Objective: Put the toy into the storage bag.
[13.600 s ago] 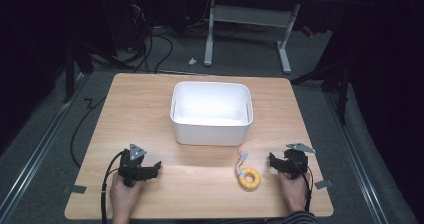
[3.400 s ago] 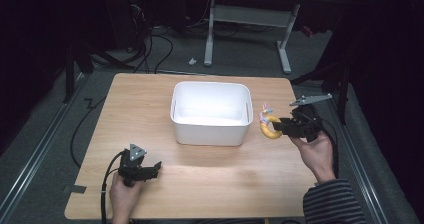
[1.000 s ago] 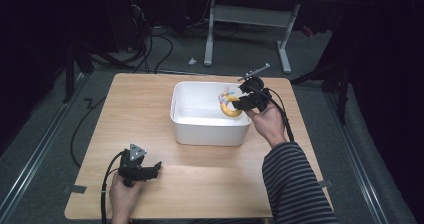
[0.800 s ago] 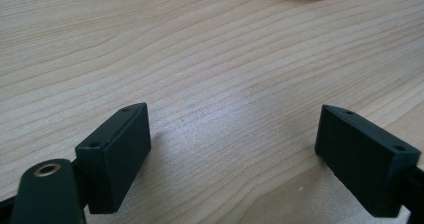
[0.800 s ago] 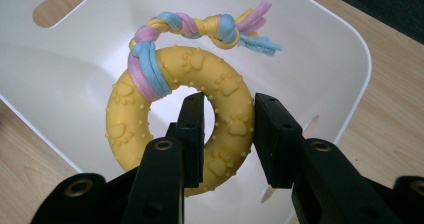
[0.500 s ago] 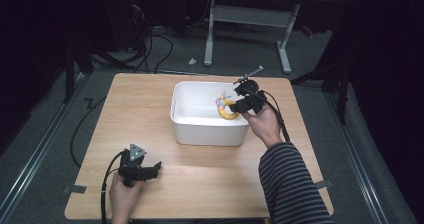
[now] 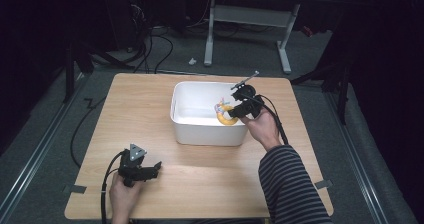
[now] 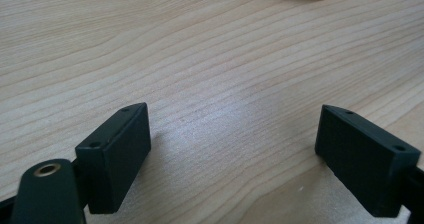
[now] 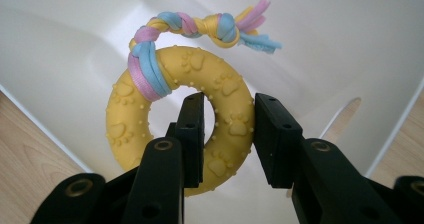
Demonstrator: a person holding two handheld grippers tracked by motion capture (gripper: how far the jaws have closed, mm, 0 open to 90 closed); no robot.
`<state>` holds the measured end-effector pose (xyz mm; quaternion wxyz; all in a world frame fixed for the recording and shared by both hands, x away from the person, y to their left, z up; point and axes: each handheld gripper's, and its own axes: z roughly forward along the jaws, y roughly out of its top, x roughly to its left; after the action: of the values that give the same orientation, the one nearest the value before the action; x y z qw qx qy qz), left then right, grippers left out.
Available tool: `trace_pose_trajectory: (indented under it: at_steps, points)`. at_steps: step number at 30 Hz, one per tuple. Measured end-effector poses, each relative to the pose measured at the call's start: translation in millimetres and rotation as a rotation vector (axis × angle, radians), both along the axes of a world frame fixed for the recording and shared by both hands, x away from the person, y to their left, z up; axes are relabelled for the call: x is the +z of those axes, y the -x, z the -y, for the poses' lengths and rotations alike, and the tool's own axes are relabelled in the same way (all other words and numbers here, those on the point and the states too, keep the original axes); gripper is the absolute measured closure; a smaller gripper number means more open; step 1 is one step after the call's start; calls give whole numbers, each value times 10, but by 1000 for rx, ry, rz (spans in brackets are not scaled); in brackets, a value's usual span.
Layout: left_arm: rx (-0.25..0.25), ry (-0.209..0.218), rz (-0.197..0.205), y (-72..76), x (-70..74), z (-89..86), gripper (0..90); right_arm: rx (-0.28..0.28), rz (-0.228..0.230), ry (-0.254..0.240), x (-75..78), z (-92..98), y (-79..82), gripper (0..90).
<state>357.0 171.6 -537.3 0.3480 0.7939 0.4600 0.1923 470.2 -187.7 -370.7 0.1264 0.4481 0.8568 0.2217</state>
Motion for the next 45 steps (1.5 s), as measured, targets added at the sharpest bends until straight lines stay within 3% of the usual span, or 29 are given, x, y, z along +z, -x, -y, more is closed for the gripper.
trace_pose_trajectory:
  at_steps: [24,29,38,45]
  points:
    - [0,0,0,0,0,0,149,12,-34,0,-96,6,-17,662]
    - [0,0,0,0,-1,0,149,12,-28,-27,-67,31,2,554]
    - [-1,0,0,1,0,0,148,-8,79,-67,119,208,139,500]
    - [-1,0,0,1,0,0,147,-13,131,-103,239,354,284,485]
